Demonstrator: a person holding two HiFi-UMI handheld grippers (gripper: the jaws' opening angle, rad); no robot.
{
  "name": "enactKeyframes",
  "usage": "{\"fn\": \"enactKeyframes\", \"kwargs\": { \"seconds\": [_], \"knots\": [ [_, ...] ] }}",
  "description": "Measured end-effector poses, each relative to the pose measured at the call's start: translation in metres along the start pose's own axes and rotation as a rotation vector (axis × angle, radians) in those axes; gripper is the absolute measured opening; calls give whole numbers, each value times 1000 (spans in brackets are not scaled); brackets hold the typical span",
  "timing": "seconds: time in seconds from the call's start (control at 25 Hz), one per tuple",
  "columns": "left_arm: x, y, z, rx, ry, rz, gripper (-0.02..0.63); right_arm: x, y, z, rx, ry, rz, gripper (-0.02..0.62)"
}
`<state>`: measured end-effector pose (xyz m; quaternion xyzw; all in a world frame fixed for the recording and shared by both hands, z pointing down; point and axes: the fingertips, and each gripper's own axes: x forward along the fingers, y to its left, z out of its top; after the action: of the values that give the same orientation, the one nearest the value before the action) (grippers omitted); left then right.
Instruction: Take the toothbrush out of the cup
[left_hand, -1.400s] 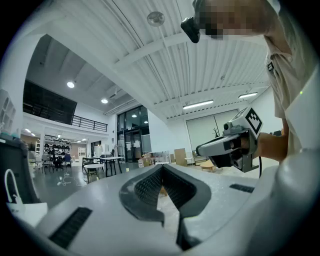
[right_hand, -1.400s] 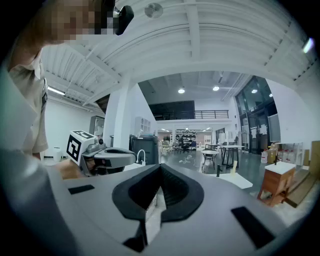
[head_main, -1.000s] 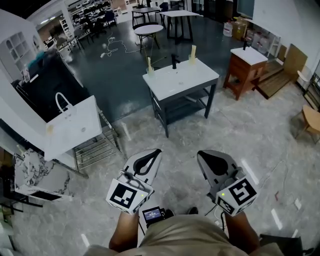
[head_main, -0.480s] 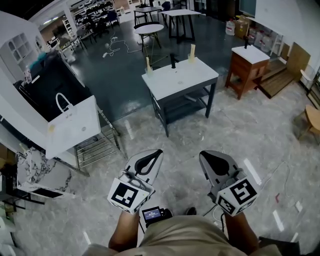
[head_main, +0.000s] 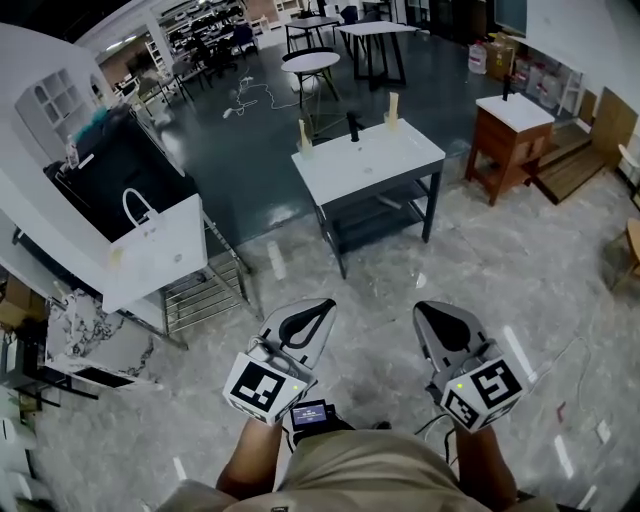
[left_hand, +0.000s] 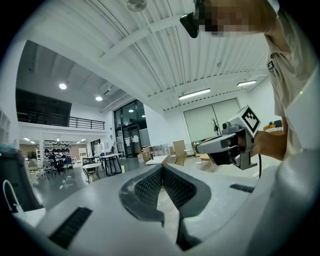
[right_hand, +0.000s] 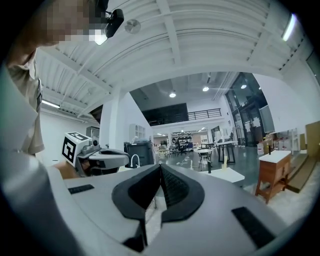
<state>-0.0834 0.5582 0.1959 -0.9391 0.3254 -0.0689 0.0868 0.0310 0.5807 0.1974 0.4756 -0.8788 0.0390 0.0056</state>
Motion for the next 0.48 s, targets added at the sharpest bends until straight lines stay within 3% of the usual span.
{"fn": "enactKeyframes", "kwargs": {
  "seconds": [0.28, 0.48],
  "knots": [
    [3, 15, 10, 50, -10, 49, 8, 17, -21, 2, 2, -34, 14, 5],
    [-12, 57, -14, 32, 7, 113, 8, 60, -22, -5, -8, -27, 36, 5]
  ]
}}
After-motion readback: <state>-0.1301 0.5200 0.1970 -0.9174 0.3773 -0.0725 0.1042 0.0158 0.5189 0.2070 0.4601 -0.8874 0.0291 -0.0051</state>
